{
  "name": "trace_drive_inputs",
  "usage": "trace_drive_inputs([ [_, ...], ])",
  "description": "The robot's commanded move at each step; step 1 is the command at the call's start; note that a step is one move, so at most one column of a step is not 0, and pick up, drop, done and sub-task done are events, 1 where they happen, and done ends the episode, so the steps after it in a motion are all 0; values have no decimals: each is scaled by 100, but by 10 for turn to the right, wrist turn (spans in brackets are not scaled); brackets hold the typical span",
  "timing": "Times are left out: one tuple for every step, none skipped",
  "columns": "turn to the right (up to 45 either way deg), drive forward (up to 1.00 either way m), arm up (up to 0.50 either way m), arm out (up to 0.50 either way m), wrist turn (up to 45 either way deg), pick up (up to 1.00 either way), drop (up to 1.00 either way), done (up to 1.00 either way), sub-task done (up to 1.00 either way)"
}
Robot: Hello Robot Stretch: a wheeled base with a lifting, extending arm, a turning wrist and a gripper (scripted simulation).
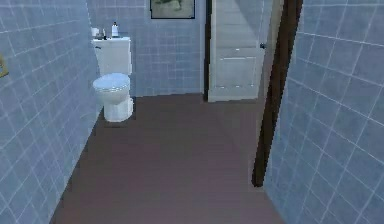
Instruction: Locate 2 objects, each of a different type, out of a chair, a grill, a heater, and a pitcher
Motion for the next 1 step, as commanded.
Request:
trace_drive_inputs([
  [0, 100, 0, 0, 0, 0, 0, 0, 0],
])
